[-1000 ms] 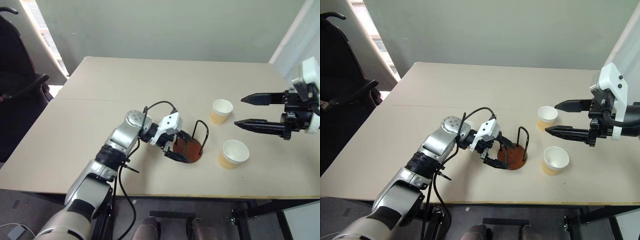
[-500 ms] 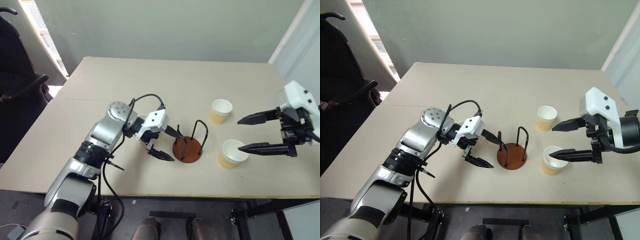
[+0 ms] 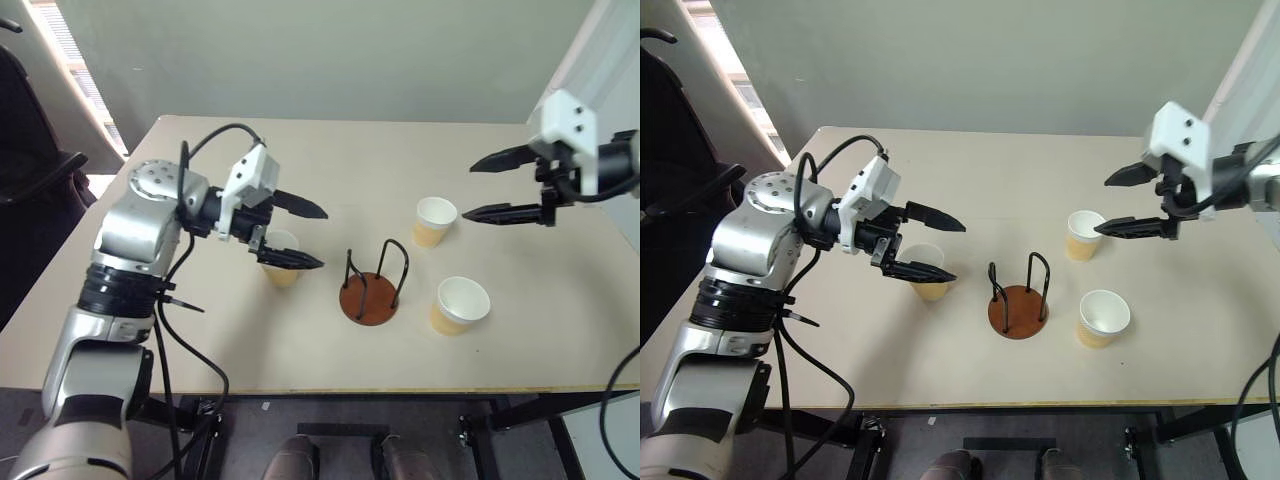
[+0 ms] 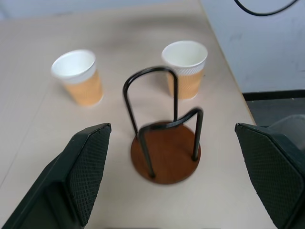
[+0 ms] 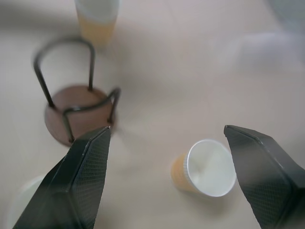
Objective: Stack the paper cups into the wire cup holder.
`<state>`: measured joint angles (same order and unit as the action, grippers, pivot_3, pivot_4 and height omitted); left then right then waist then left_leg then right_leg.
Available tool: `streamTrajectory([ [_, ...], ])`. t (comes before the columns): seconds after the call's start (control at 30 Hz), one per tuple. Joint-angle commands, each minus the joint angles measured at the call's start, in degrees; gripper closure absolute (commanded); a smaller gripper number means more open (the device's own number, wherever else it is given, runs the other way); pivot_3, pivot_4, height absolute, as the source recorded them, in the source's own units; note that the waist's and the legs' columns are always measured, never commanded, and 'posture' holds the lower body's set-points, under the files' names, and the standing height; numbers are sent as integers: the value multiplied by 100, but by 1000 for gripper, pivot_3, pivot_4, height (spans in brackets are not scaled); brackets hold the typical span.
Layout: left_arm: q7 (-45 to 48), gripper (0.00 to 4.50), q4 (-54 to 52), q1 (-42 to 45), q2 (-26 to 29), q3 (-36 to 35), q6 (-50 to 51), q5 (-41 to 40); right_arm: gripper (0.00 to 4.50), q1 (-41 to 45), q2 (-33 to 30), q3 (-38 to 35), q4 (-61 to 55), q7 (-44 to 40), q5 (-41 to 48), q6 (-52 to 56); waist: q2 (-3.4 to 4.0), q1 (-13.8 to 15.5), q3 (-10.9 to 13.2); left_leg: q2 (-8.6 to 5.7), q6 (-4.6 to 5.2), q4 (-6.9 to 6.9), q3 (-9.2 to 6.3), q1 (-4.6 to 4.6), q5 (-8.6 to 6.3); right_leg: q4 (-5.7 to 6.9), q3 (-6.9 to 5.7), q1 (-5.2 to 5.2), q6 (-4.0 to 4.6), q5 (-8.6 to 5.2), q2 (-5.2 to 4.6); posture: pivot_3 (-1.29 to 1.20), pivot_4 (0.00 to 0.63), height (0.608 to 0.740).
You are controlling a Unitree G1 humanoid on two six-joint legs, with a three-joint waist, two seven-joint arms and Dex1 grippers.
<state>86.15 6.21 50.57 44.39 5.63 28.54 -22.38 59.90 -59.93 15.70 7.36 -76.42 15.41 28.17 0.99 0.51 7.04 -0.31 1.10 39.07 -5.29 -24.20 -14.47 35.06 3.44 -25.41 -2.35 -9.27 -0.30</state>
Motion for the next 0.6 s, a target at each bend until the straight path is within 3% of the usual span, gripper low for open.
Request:
streamTrajectory([
  [0.03, -74, 29, -436, -79, 227, -312, 295, -286, 555, 326, 245, 285, 557, -222, -630, -614, 1, 14, 0, 0, -1, 0, -2, -3, 0, -1, -2, -1, 2, -1, -1, 0, 150, 740],
  [0.27, -29, 29, -581, -406, 697, -485, 454, -430, 555, 822, 1085, 862, 2251, -252, -1790, -1681, 2, 2, 1, 0, -8, -8, -3, -12, 4, 0, -3, -19, 20, -8, -1, 0, 150, 740],
  [0.6, -205, 29, -650, -575, 800, -524, 416, -490, 555, 1364, 1905, 1078, 4375, 1, -2869, -2715, 3, 6, 2, 1, -17, -23, -6, -17, 7, 9, -7, -33, 40, -4, -2, 0, 150, 740],
])
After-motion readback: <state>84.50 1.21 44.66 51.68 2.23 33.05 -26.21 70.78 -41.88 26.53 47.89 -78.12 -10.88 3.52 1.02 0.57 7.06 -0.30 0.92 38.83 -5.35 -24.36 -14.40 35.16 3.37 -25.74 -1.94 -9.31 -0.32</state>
